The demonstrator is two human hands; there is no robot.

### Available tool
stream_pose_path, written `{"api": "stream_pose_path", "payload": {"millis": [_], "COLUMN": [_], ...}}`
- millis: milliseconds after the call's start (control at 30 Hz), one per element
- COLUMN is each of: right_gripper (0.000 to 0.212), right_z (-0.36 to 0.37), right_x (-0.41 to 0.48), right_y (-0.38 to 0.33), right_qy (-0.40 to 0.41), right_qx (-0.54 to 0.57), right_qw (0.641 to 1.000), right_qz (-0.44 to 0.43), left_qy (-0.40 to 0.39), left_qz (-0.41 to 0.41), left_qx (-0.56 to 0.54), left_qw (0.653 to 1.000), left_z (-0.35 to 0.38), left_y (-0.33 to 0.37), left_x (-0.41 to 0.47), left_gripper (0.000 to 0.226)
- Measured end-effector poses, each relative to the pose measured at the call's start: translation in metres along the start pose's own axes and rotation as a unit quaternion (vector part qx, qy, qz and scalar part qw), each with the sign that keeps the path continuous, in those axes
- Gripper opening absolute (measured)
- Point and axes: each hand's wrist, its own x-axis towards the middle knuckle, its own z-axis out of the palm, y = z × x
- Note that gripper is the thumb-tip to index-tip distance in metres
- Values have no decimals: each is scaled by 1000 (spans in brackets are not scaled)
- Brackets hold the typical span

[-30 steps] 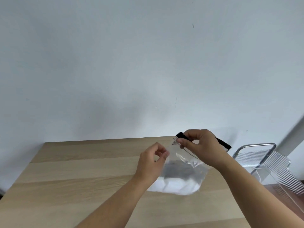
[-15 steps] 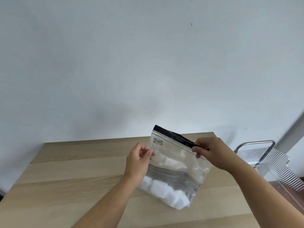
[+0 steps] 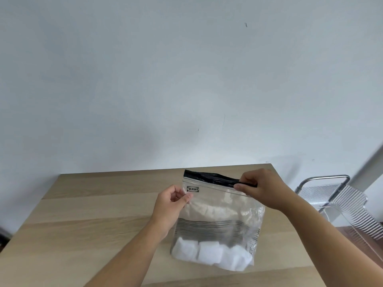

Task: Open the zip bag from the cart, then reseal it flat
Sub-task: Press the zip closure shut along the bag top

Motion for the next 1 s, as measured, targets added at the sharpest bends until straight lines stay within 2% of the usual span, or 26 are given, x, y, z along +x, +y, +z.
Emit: {"api": "stream_pose_path", "payload": {"millis": [133,233,333,500,600,667,833,1000], "right_gripper": [20,13,15,5,10,16,18,18], "right_z": [6,14,18,21,22,24,31,36], "right_x": [5,19,30,40,42,43,41,39], "right_y": [-15,-27,-35,-38,-41,-43,-43,-38], "right_qy": [-12,-93,-173,-199,-220,-225,-201,-189], "right_qx": [-38,-10,28,14,29,40,42,28], "right_qw": [997,990,978,974,970,970,973,974], "right_qz": [-60,-101,-109,-105,-95,-84,-108,-120], "left_qy": [-61,-90,-125,-153,-183,-185,-130,-78], "left_qz": [-5,-12,-24,-41,-48,-53,-62,-33], "left_qx": [-19,-43,-46,-43,-34,-39,-65,-57], "left_qw": [998,995,991,987,981,981,987,995], "left_z": [0,3,2,-3,-4,-5,-3,2], "left_y": [5,8,9,14,20,21,23,23], "left_x": [-4,-6,-6,-8,-8,-9,-9,-6], "left_gripper": [17,20,24,26,54,62,46,11]}}
